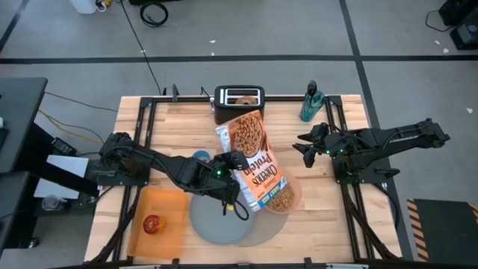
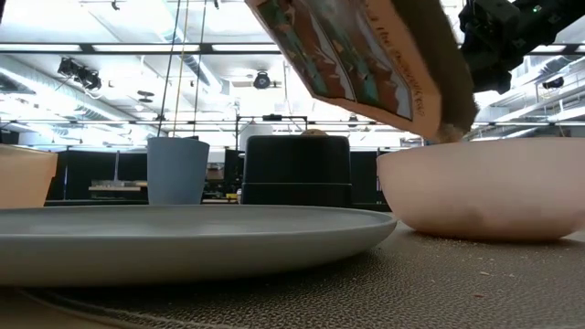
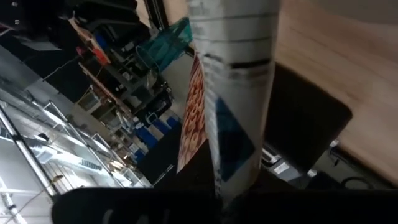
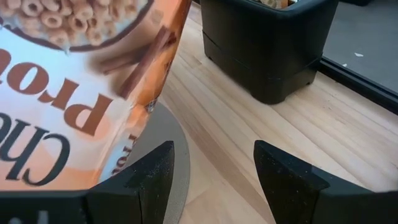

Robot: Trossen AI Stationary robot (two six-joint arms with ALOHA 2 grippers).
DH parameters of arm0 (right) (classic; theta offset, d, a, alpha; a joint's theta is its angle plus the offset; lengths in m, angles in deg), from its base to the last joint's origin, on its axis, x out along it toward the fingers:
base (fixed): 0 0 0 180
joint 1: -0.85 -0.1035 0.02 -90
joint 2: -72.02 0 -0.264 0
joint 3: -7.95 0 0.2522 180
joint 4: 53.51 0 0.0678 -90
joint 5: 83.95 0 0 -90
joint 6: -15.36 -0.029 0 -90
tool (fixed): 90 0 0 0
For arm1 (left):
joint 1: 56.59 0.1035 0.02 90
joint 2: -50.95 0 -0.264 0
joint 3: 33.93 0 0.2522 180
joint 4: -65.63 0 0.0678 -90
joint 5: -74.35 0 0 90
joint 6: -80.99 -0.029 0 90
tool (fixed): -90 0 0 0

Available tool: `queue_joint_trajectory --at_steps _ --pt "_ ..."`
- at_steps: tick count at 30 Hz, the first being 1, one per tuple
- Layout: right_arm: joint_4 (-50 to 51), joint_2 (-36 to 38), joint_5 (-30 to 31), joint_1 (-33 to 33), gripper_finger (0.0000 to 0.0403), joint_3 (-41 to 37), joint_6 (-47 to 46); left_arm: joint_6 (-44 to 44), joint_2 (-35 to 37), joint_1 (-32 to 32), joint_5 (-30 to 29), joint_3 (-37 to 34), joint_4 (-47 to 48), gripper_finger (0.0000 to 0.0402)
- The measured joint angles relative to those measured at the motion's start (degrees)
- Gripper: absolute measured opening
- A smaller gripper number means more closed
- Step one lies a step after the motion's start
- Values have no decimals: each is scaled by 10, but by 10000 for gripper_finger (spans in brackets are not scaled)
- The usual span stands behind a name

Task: Arrange a breakfast setting
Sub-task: Pour the cereal from the cereal box into the light orange bowl

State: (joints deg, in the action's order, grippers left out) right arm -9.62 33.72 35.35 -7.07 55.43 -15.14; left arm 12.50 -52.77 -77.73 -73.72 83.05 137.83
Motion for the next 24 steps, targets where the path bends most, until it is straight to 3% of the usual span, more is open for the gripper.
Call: queue_joint_trajectory --at_steps 4,24 --pt "0 0 -4 0 228 0 0 35 0 7 41 0 10 11" --pt "0 0 -5 0 228 0 0 185 3 38 128 0 76 11"
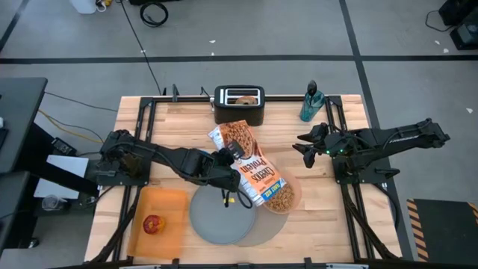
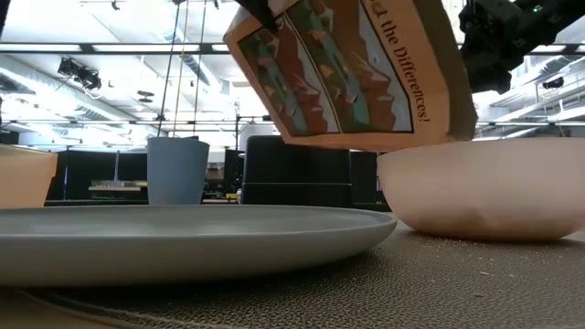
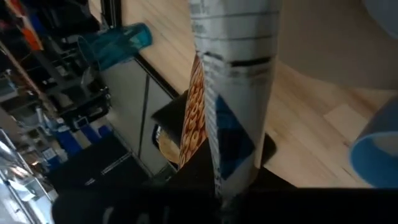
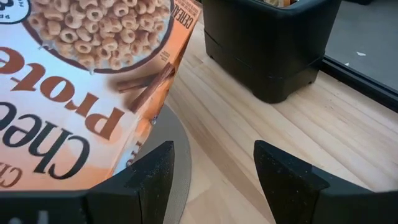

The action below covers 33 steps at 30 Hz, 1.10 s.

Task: Arrange a breakfast setting
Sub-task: Pour the cereal from the cereal box into the light orange bowl

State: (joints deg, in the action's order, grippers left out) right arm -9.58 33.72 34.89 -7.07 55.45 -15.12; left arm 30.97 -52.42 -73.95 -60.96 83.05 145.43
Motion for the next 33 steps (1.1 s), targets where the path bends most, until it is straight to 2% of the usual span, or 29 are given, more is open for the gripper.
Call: queue_joint_trajectory --at_steps 5,12,16,22,28,33 --pt "0 0 0 0 228 0 0 34 12 16 51 0 -2 11" --pt "0 0 0 0 228 0 0 51 32 33 80 0 -6 11" --pt "0 0 0 0 228 0 0 69 46 44 131 0 -15 11" --pt "-2 0 0 0 228 0 0 73 56 52 145 0 -18 11" --pt "-4 0 4 0 228 0 -4 80 68 69 185 0 -22 11" --pt "-6 1 24 0 228 0 -2 89 76 81 199 0 -31 11"
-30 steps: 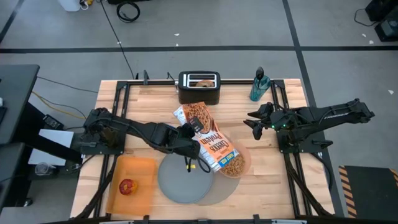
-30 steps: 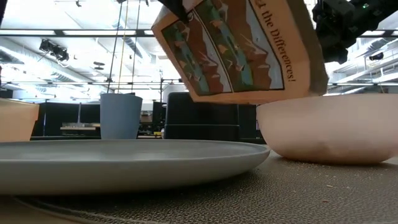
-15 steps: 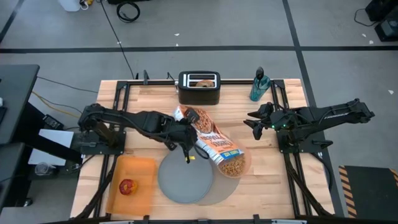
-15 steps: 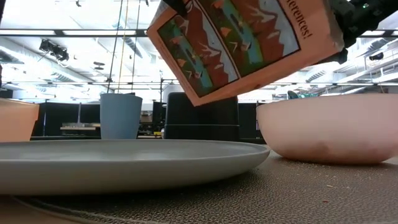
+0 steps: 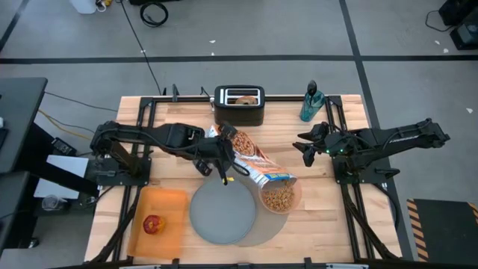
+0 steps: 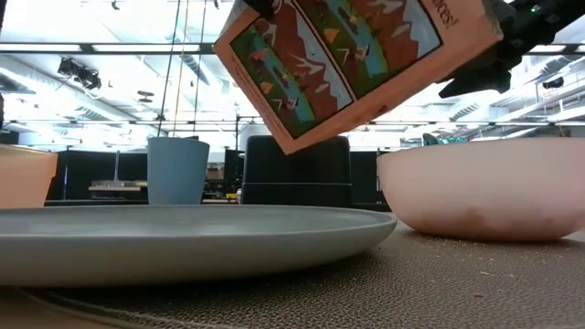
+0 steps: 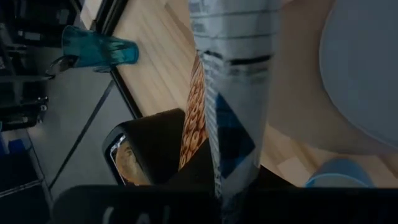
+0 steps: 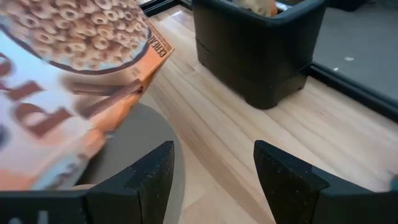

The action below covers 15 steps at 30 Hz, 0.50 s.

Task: Arrange a breakfast setting
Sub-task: Pour the cereal from the cereal box into the light orange bowl

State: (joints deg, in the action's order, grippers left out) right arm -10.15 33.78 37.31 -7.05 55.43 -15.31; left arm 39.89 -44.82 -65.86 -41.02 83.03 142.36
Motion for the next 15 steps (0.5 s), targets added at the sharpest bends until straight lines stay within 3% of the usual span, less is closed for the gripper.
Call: queue_joint_trajectory --at_steps 15 --pt "-12 52 83 -2 228 0 33 19 19 38 98 0 -31 11"
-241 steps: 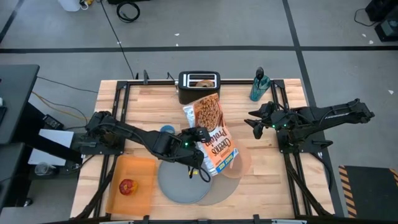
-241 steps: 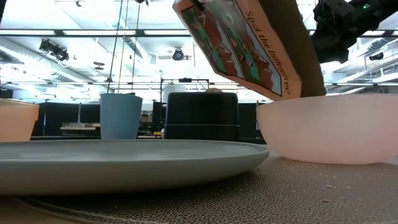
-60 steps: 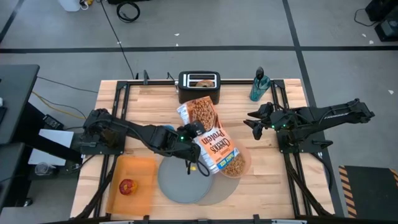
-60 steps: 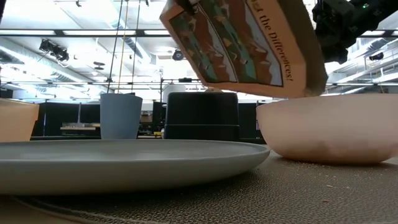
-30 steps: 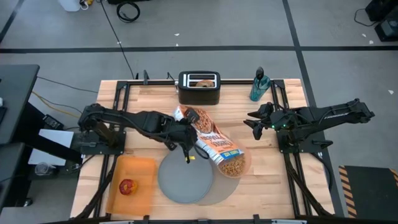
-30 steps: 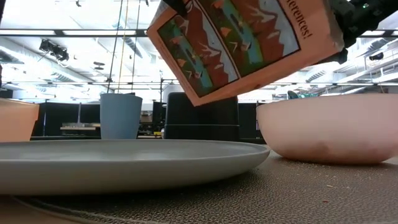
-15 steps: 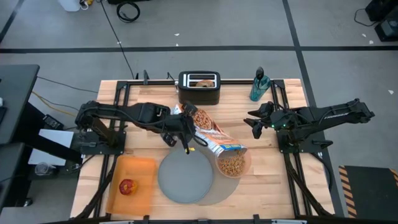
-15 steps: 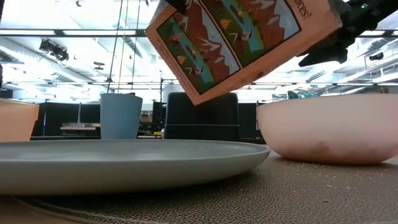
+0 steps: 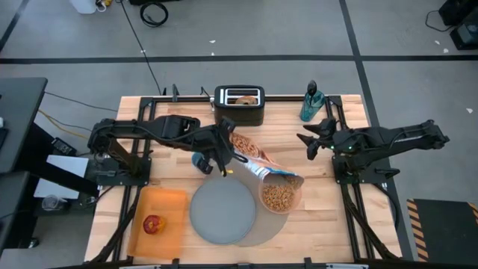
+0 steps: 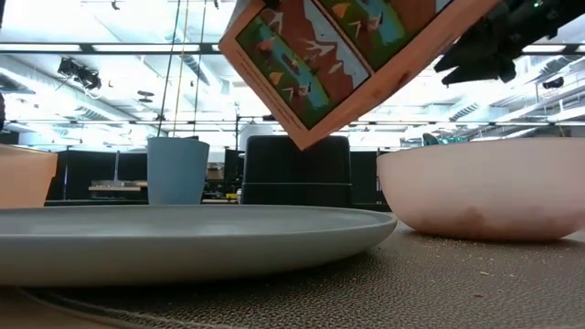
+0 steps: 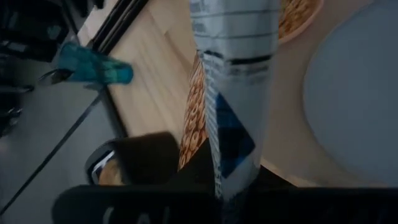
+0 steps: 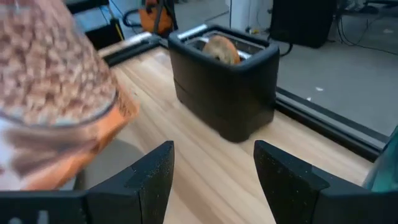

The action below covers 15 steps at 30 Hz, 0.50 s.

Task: Arrange a breakfast setting
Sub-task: Pour the cereal from the cereal box into the light orange bowl

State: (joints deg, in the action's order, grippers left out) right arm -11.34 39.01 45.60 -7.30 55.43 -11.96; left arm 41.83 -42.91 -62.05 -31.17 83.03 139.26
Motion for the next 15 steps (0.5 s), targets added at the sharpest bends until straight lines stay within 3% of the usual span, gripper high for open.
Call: queue_joint_trajectory --at_steps 15 --pt "8 80 15 0 228 0 20 -2 36 74 154 0 -65 11"
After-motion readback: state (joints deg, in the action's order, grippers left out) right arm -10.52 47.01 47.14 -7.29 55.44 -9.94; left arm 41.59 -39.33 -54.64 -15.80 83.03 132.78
